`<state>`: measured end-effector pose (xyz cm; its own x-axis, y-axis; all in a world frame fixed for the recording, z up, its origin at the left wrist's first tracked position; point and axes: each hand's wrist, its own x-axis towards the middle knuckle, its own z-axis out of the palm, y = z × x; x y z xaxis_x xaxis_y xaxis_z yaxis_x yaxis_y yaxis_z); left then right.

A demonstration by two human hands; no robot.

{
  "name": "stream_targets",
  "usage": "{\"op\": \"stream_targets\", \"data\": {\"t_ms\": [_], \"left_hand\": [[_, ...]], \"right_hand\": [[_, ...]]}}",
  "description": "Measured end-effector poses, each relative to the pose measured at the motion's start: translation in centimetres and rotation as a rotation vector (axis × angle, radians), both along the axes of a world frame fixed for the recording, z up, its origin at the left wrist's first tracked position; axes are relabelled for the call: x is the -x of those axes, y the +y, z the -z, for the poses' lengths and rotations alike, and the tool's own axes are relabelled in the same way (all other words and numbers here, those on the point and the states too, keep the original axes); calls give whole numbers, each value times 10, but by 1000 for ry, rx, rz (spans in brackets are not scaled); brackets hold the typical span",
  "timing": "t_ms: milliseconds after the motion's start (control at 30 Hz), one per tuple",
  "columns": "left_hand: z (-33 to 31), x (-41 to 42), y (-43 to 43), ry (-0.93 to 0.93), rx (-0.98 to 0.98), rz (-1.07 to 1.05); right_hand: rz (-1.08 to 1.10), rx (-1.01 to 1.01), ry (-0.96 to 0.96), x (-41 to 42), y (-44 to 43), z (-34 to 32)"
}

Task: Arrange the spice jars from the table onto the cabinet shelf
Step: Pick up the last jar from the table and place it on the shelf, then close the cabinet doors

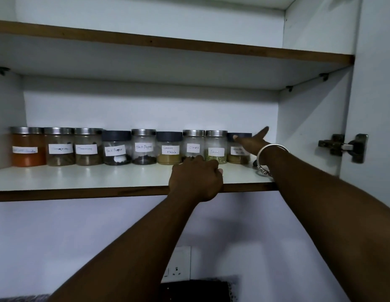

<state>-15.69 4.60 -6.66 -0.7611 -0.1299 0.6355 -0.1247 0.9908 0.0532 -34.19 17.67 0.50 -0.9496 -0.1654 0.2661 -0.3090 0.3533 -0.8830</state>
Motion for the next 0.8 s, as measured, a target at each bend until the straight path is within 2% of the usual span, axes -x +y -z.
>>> {"op": "stream_targets", "data": {"t_ms": [67,167,333,400,467,533,600,733,800], "left_hand": [[-1,0,-1,21,8,1],[-5,-8,5,23,-32,21],[-18,-33,7,-65,-230,87],[-23,-53,10,-130,-337,179],[-20,-87,21,-132,-473,252],[-10,-136,26,-3,-534,282],[3,-191,24,124,-682,361],[25,-303,5,374,-652,385],[29,-360,-7,486,-602,316]], "right_hand": [[-18,93,-108,-22,4,-1],[-199,-156,-63,-70,9,2],[-352,-298,-11,-157,9,12],[-465,-282,9,-190,3,17],[-527,-166,-10,-221,-6,26],[-550,-90,61,-263,-19,39],[-608,-17,176,-311,-28,54],[-816,208,341,-415,-50,83],[-937,271,420,-464,-68,87]]}}
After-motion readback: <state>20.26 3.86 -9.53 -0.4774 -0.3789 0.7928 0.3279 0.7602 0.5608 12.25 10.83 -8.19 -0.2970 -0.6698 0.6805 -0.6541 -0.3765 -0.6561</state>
